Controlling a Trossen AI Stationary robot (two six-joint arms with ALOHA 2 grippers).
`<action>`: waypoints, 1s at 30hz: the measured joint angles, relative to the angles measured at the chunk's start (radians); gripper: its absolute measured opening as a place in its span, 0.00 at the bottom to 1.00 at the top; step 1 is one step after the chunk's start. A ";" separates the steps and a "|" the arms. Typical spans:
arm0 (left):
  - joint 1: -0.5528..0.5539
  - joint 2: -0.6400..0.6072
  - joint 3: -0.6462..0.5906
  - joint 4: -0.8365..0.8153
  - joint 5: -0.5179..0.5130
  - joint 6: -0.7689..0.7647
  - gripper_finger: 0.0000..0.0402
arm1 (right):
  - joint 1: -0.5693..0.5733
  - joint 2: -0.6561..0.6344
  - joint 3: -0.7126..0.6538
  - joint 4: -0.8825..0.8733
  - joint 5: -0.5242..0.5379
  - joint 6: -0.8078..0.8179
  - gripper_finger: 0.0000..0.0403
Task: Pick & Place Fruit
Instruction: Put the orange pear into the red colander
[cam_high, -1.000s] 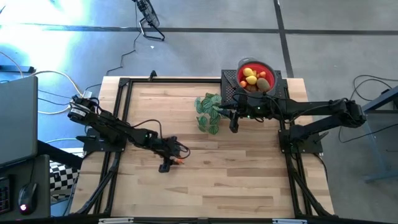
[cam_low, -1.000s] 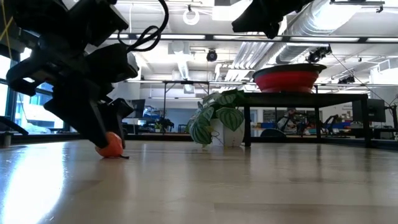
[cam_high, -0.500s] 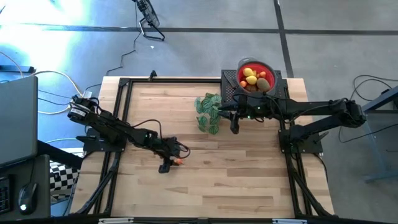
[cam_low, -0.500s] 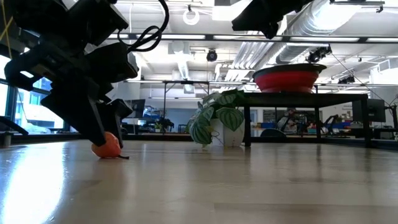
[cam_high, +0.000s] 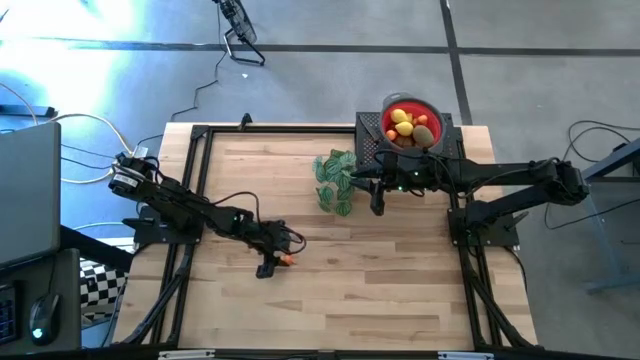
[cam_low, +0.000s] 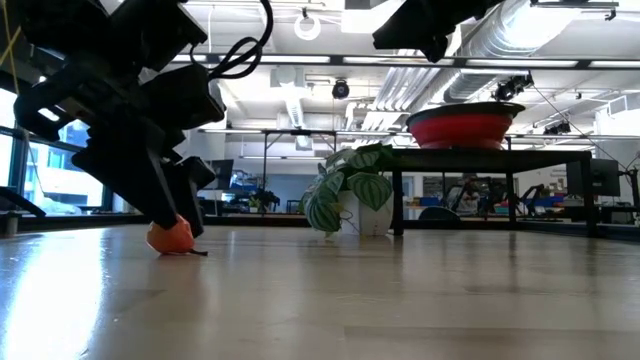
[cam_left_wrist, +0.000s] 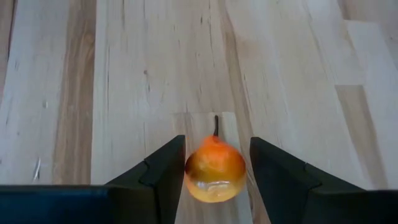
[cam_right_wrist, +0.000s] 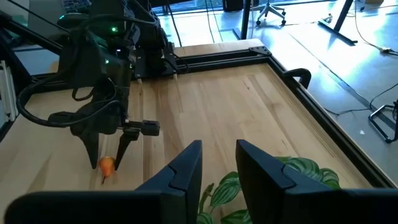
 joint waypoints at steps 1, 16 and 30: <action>0.000 0.000 0.000 -0.001 0.000 -0.003 0.43 | 0.000 0.000 0.000 0.000 0.000 0.000 0.23; 0.000 0.000 0.000 -0.076 0.021 -0.017 0.43 | 0.000 0.000 0.000 0.000 -0.002 0.000 0.23; 0.000 0.000 0.000 -0.076 0.015 -0.017 0.43 | 0.000 0.000 0.000 0.000 -0.002 0.000 0.23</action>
